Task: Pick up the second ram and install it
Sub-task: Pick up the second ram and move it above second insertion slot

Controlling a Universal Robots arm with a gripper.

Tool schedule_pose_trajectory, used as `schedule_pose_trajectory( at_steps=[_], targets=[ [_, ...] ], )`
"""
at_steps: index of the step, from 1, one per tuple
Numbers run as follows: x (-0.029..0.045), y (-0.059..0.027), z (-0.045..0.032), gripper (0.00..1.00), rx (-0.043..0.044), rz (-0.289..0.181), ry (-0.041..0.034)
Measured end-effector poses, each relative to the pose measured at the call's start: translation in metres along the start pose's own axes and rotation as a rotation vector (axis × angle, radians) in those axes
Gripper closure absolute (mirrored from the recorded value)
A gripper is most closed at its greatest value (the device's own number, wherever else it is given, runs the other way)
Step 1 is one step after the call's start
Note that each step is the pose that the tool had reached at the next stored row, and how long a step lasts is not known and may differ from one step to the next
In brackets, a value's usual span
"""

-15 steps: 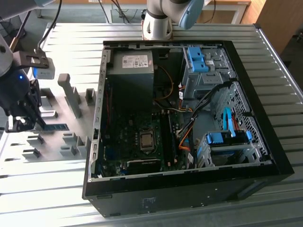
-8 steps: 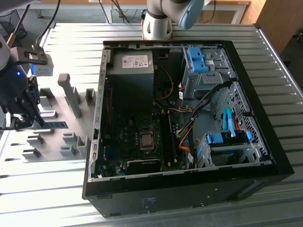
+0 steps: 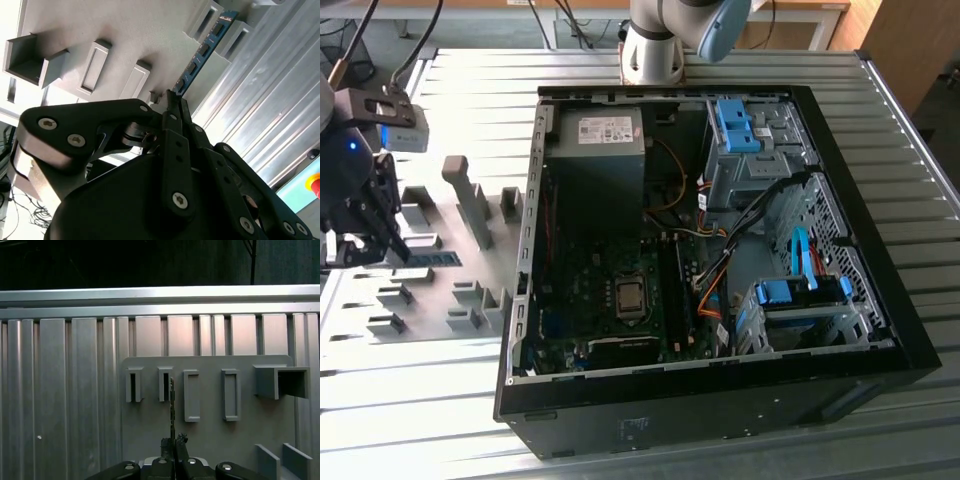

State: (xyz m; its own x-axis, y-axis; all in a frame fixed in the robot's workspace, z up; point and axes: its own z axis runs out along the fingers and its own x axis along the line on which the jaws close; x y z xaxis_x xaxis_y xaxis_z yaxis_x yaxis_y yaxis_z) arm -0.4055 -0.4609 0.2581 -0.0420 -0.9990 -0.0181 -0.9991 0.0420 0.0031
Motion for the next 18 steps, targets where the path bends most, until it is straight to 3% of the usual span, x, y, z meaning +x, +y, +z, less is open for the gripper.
schedule_pose_trajectory(
  at_steps=[18],
  targets=[
    [-0.0004,0.0001,-0.0231,0.87,0.0,0.0,-0.0089]
  ],
)
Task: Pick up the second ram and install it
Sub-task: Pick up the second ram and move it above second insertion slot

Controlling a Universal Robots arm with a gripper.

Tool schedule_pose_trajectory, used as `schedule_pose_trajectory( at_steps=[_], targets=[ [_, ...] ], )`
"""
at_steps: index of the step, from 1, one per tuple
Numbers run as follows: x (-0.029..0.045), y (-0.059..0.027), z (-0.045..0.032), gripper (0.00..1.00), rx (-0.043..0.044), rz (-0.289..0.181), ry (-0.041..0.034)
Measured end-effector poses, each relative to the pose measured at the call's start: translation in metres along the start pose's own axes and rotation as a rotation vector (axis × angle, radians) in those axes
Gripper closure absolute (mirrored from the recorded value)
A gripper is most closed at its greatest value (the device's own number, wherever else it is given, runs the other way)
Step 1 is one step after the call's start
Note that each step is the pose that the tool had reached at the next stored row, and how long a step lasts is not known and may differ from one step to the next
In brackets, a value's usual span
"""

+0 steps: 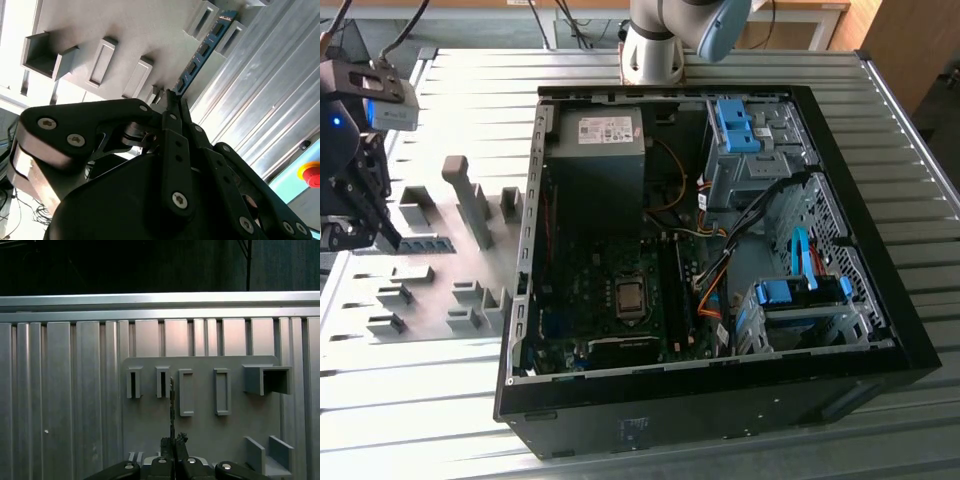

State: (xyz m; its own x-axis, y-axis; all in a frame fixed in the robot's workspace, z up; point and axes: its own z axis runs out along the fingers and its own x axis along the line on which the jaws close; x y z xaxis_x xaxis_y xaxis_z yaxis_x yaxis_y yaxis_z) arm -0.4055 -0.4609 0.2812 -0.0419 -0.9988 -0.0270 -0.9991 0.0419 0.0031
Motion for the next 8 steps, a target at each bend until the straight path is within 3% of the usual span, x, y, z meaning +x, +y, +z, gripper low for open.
schedule_pose_trajectory(
  at_steps=[8],
  targets=[
    [-0.0003,0.0001,-0.0122,0.87,0.0002,0.0,-0.0036]
  ],
)
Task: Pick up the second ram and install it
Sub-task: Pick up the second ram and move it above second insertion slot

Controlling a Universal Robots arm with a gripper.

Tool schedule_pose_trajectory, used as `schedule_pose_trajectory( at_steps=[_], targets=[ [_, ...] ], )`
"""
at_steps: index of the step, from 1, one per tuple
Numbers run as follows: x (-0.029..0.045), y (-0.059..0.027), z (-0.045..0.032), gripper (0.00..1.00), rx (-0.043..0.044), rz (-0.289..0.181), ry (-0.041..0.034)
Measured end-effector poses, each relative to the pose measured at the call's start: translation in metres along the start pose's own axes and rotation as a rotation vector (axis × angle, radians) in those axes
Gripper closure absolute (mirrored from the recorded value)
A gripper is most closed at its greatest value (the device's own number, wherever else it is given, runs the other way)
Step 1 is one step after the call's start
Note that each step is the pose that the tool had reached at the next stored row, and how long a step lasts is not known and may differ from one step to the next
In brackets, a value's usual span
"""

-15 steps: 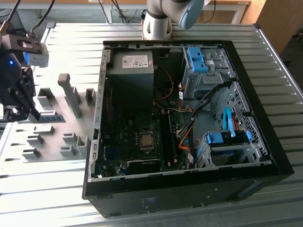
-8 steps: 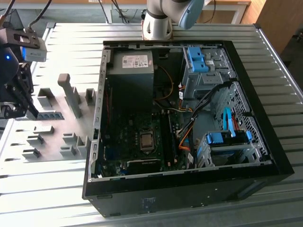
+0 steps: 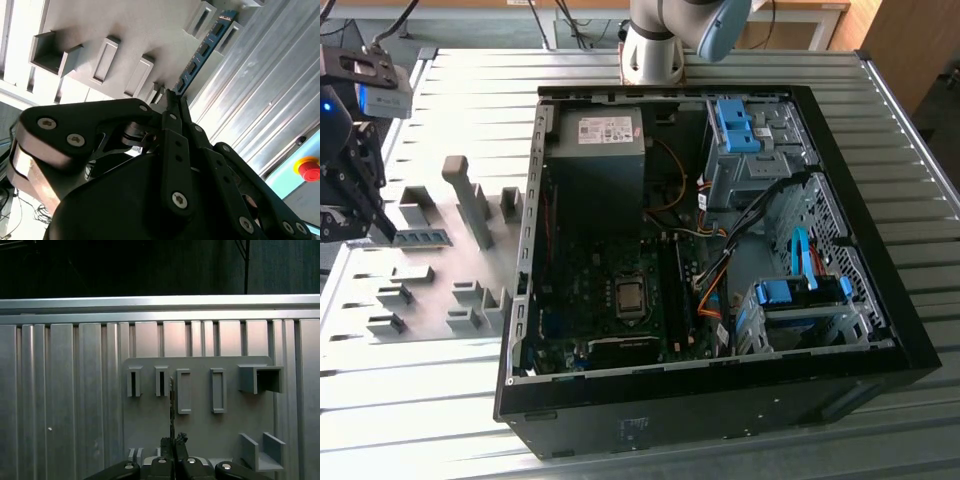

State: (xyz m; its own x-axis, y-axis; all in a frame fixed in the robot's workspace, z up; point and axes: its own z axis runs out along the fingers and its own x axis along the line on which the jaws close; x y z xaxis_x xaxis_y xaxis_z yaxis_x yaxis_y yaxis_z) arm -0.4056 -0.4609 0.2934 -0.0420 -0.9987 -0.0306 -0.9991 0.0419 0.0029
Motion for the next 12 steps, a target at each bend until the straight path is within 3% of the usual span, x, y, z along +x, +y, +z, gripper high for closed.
schedule_pose_trajectory(
  at_steps=[12],
  targets=[
    [-0.0004,0.0,-0.0133,0.87,0.0002,0.0,-0.0032]
  ],
)
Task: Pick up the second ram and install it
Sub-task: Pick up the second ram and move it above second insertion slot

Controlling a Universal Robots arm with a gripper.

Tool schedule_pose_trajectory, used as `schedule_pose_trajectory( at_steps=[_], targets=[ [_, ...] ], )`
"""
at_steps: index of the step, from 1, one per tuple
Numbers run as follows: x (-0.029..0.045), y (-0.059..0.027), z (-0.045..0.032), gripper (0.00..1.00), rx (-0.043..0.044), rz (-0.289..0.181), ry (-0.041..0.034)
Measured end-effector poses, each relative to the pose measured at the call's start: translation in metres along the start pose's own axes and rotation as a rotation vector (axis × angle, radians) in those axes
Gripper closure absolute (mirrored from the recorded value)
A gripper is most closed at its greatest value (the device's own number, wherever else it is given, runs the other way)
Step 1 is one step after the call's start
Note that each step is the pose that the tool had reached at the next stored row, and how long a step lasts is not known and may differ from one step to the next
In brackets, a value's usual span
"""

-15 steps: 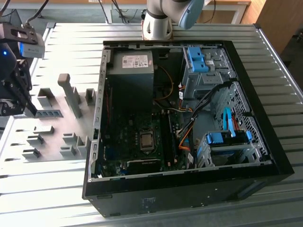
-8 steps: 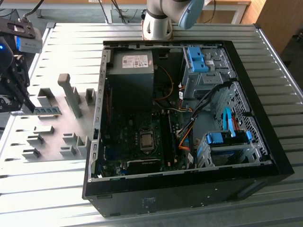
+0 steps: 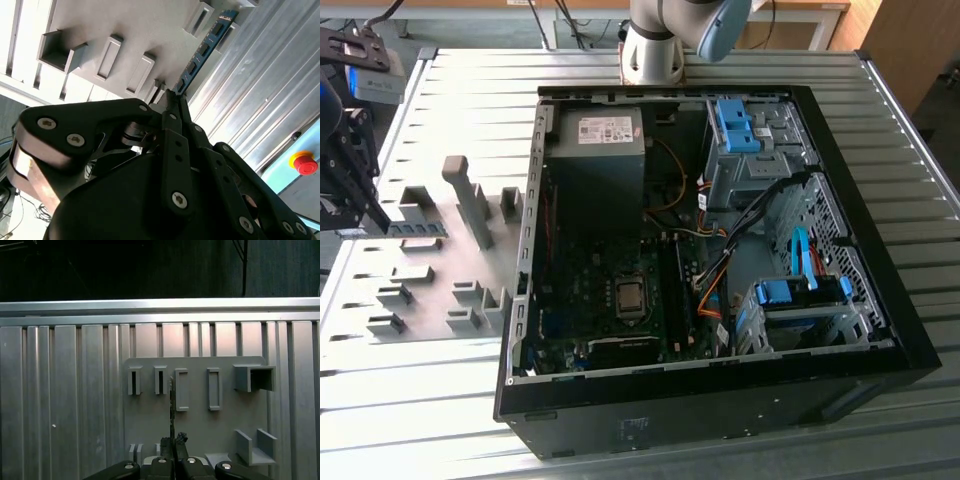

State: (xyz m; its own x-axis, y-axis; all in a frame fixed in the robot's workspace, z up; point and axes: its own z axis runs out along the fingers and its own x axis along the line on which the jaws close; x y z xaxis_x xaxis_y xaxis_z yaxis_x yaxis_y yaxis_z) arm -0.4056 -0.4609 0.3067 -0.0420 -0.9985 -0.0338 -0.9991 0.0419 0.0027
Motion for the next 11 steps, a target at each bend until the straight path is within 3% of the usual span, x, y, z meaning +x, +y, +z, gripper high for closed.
schedule_pose_trajectory(
  at_steps=[11],
  targets=[
    [-0.0001,0.0,-0.0019,0.87,-0.0002,0.0,0.0001]
  ],
)
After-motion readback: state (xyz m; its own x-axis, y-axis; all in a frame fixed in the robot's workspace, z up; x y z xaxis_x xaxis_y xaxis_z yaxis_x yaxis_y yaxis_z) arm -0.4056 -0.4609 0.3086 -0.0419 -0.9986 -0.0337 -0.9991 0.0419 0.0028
